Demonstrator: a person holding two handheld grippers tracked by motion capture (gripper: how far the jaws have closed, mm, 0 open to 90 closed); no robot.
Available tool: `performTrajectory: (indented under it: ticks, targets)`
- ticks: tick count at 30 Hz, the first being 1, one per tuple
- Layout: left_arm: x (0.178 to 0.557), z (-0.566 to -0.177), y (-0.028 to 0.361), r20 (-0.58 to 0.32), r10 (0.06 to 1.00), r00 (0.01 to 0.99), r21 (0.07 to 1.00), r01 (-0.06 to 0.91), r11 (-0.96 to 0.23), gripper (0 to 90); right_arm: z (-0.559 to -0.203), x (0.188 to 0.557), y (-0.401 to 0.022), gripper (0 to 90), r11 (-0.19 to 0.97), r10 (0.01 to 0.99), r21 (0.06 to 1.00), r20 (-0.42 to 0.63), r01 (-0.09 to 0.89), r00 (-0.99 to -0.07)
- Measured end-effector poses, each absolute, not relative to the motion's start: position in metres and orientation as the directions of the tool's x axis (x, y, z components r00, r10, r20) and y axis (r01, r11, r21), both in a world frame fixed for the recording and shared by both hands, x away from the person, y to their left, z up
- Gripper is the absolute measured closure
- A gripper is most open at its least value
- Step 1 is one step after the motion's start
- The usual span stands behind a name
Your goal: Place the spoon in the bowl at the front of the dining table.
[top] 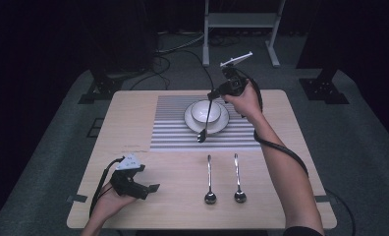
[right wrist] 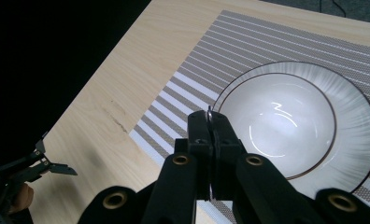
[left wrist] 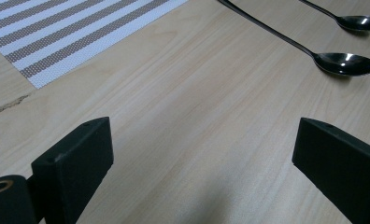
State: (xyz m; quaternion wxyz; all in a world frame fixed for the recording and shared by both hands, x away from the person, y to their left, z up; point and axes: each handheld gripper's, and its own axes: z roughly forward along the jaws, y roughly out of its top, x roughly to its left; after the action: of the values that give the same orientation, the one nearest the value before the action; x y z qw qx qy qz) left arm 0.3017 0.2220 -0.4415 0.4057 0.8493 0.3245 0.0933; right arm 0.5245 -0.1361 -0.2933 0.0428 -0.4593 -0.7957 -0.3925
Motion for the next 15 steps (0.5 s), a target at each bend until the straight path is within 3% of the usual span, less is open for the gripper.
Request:
performTrajectory:
  ticks: [15]
  targets:
    - [0.3019, -0.4414, 0.223, -0.103, 0.627, 0.773, 0.751, 0.473, -0.46, 4.2, -0.2865, 0.5358, -0.1449, 88.2, 0.223, 0.722, 0.601, 0.427, 0.768, -0.544]
